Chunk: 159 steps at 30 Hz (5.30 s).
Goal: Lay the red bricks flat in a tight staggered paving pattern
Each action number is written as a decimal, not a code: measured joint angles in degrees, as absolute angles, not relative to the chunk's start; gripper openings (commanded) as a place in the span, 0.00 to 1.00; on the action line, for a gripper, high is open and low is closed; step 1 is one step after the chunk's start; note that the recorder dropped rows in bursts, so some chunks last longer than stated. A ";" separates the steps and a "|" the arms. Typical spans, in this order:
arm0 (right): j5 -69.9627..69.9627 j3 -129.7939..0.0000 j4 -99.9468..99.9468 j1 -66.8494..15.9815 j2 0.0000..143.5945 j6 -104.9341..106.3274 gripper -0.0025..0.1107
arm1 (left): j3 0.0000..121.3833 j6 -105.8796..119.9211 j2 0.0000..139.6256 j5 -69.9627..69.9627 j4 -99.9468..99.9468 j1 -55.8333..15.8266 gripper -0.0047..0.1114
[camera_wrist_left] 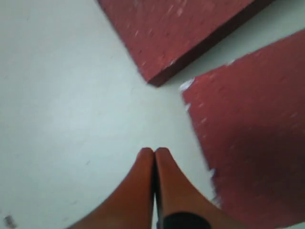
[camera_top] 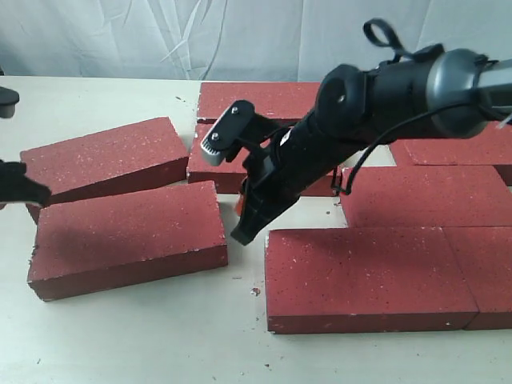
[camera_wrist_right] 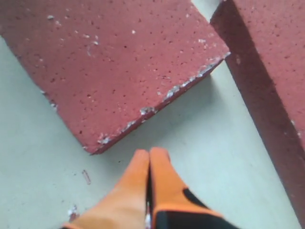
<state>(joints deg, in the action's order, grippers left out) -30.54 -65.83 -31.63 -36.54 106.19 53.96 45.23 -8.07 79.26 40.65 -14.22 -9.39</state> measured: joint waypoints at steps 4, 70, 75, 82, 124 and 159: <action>-36.83 -65.83 -30.83 -33.78 98.92 53.96 0.01 | 45.23 -0.55 78.33 29.28 -2.43 -10.00 0.04; -40.94 -77.87 -21.32 -21.76 113.62 45.15 0.01 | 82.59 27.04 121.96 20.51 7.61 -23.63 0.04; -42.77 -77.87 -21.32 -21.76 113.62 44.98 0.01 | 82.63 27.18 122.17 19.44 6.06 -24.12 0.04; -46.76 -77.87 -19.48 -21.76 113.73 44.98 0.01 | 82.63 27.18 122.29 18.86 5.63 -23.91 0.04; -42.29 -77.87 -3.82 -21.77 115.62 32.49 0.01 | 82.63 27.18 123.09 17.11 9.52 -23.76 0.04; -43.66 -77.87 -5.46 -21.77 111.13 30.84 0.01 | 82.63 27.49 124.34 17.11 10.56 -22.02 0.04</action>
<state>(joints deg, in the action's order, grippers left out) -43.66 -77.87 -5.46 -21.77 111.13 30.84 82.63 27.49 124.34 17.11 10.56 -22.02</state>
